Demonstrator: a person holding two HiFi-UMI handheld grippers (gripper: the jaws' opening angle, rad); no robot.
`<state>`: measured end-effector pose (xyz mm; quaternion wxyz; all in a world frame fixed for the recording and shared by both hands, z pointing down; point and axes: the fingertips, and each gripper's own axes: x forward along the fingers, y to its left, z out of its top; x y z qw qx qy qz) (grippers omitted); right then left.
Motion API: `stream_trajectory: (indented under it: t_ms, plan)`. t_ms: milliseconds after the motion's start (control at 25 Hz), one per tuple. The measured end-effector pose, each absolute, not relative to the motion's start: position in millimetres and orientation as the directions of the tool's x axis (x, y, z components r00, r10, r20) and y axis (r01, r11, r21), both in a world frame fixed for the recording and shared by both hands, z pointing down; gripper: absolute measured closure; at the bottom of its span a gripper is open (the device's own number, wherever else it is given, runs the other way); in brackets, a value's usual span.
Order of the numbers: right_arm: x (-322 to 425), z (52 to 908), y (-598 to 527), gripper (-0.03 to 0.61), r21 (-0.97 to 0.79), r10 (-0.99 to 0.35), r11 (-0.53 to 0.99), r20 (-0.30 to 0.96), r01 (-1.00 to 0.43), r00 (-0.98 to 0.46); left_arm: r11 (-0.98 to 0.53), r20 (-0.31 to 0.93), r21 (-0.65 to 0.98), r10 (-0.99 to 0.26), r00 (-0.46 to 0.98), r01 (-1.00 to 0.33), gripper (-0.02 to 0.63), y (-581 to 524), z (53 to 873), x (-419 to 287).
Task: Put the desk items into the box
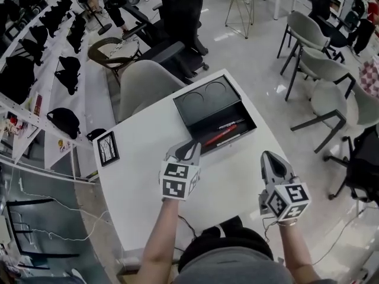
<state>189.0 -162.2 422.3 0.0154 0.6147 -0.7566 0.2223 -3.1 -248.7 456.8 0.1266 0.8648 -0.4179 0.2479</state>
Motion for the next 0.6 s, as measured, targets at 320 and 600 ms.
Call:
stream_trajectory:
  t_ms: [320,600]
  plan:
    - [178,415,-161,0.574,-0.303,-0.927,0.165,0.278,-0.939,-0.253,-0.534,0.467,0.061,-0.732,0.497,-0.844,0.565,-233,449,-32]
    - [176,410,-157,0.574,-0.287,-0.931,0.164,0.272,-0.944,-0.244,-0.489,0.418,0.073,-0.777,0.471,-0.869,0.572,-224,445,-43]
